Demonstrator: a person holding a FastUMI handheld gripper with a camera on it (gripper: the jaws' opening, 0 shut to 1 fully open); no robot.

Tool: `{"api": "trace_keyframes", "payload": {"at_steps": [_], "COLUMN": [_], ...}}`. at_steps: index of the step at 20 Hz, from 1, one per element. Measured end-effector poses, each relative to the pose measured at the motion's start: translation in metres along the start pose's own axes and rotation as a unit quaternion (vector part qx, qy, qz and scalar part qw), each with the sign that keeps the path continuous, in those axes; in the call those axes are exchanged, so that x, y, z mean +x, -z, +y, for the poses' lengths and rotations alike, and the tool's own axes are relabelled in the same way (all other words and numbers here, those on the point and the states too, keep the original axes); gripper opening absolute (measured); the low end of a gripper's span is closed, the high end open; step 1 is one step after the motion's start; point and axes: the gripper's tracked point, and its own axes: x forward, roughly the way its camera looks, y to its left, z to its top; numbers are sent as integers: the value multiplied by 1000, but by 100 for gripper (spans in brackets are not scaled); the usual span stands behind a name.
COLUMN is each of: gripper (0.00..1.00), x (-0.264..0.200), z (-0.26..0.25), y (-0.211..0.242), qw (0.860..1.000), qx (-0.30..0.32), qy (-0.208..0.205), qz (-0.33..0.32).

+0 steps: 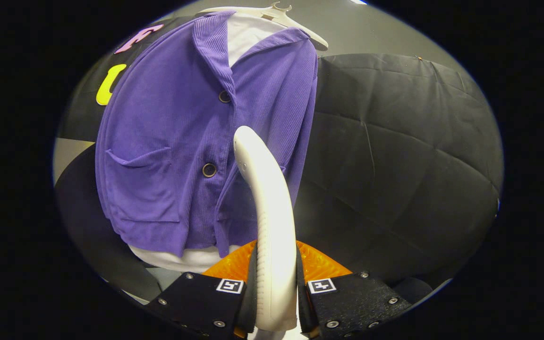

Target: Iron the clothes twice with a garment steamer, once on the left side and once on the right side.

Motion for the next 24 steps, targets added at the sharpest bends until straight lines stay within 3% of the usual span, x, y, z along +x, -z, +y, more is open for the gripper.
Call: {"api": "trace_keyframes", "payload": {"at_steps": [7,14,19,24], "gripper": [35,35,35,35], "x": [-56,-144,-214,-279], "z": [15,59,99,133], "y": [30,30,17,0], "qw": [996,980,974,977], "qx": [-10,-50,-59,-52], "qy": [-89,-187,-208,-193], "qz": [-14,-48,-74,-80]}}
